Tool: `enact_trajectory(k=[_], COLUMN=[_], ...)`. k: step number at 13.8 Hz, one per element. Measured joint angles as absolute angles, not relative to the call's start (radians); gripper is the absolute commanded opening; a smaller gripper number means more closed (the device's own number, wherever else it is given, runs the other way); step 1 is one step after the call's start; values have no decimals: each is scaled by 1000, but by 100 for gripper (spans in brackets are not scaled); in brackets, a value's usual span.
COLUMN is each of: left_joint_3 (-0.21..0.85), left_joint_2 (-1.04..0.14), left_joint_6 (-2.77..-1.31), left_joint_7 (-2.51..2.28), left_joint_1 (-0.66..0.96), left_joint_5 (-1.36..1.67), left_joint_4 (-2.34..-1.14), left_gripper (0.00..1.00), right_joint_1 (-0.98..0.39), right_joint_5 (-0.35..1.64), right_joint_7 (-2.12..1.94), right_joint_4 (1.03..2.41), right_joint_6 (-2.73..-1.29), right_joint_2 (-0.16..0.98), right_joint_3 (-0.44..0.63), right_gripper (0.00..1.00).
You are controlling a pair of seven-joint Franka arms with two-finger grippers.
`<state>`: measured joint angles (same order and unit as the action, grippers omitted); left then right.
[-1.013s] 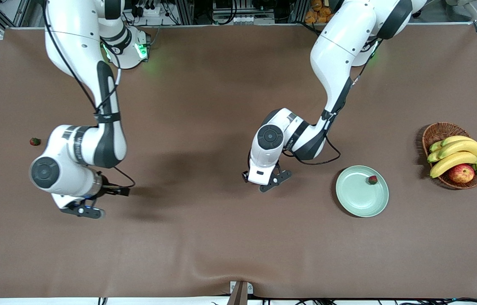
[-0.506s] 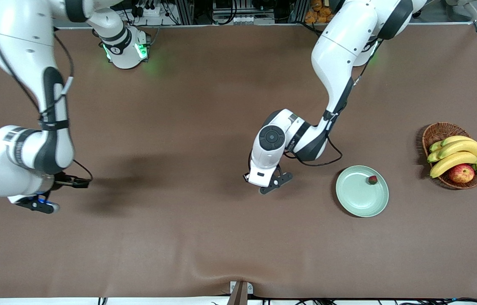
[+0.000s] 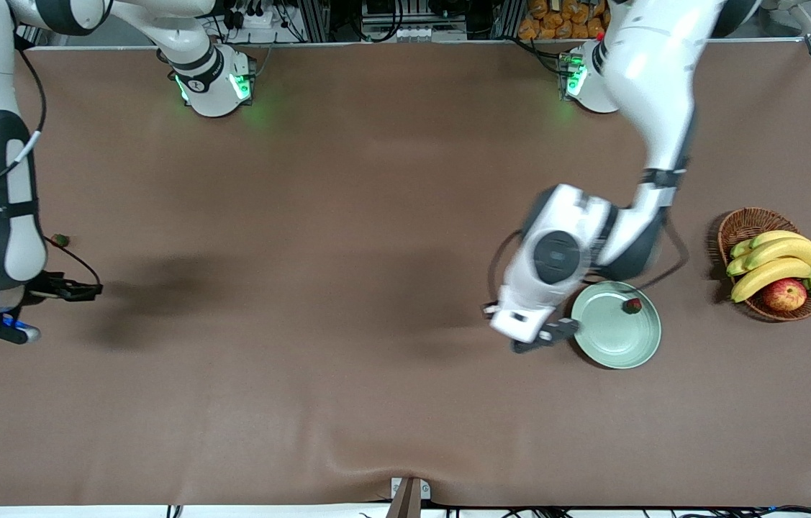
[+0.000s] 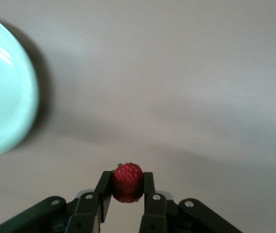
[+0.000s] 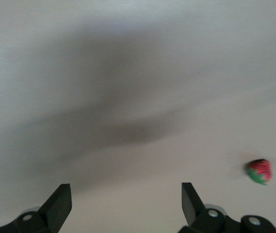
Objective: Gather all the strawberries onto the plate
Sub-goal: 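Place the strawberry on the plate while the right gripper reaches the last strawberry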
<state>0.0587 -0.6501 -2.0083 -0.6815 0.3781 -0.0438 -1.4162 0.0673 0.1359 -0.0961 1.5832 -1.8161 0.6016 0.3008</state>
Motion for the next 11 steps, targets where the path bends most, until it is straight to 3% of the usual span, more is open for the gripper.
enact_trajectory(k=[6, 7, 8, 9, 11], left_joint_3=[59, 59, 59, 59, 58], left_joint_2=[-620, -637, -655, -670, -684], left_joint_6=[-2032, -2067, -2100, -2126, -2143], left_joint_7=[-315, -305, -302, -302, -302], left_joint_1=[125, 111, 102, 96, 91], left_joint_5=[-44, -44, -44, -44, -44], left_joint_4=[-1564, -1581, -1592, -1601, -1604], left_gripper=[0, 22, 76, 100, 100], right_joint_1=[289, 310, 319, 320, 320], right_joint_5=[96, 95, 95, 95, 94], right_joint_7=[-296, -311, -317, -318, -323], right_joint_4=[1597, 1602, 1609, 1619, 1651], right_joint_6=[-1802, -1803, -1808, -1820, -1877], right_joint_2=[605, 611, 619, 628, 644], right_joint_3=[301, 301, 300, 298, 297], right_gripper=[100, 100, 100, 100, 100])
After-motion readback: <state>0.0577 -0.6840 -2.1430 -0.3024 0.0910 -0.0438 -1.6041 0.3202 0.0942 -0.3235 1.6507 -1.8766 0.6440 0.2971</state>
